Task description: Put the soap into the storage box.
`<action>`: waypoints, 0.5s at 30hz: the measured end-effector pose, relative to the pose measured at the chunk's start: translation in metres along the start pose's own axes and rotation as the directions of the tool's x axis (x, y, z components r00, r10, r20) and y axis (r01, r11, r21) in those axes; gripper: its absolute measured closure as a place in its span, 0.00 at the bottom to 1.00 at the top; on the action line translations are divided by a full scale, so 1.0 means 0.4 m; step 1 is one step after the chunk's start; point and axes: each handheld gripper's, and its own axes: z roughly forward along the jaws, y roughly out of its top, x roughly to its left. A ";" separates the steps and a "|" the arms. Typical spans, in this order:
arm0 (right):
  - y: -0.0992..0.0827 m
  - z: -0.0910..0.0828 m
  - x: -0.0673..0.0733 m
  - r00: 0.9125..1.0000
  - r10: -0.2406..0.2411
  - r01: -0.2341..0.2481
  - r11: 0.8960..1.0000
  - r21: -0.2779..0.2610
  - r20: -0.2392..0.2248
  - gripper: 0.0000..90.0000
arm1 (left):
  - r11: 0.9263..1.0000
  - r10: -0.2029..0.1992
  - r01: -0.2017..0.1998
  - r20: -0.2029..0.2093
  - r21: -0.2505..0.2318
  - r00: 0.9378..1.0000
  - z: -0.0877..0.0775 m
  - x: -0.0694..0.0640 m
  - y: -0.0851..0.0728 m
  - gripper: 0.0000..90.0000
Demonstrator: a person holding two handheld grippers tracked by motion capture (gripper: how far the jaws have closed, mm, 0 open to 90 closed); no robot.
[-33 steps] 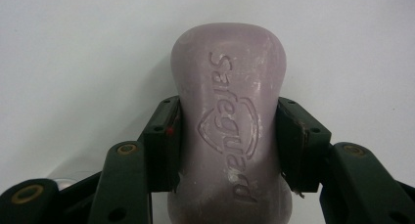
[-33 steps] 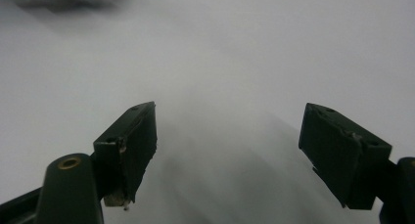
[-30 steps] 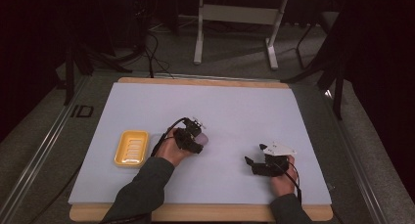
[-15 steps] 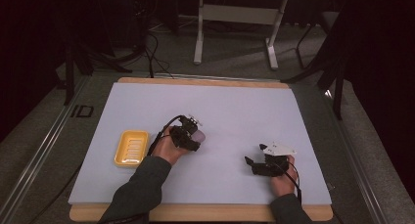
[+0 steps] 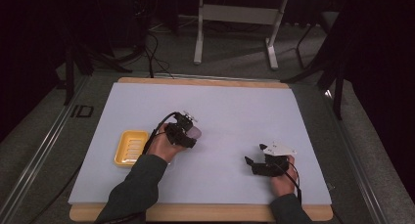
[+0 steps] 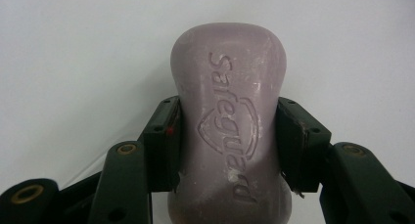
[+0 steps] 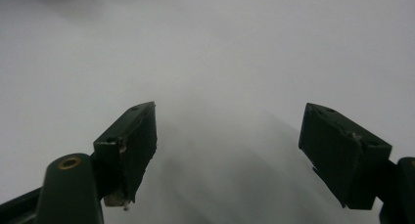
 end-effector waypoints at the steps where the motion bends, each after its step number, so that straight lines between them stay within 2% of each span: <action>1: 0.000 0.000 0.000 1.000 0.000 0.000 1.000 -0.001 0.000 0.24 | 1.000 -0.002 0.002 -0.003 0.001 1.000 -0.002 0.001 -0.001 0.54; 15: 0.000 0.000 0.000 1.000 -0.001 0.001 1.000 -0.002 0.000 0.24 | 0.999 -0.028 0.027 -0.009 -0.017 1.000 -0.026 0.022 -0.010 0.54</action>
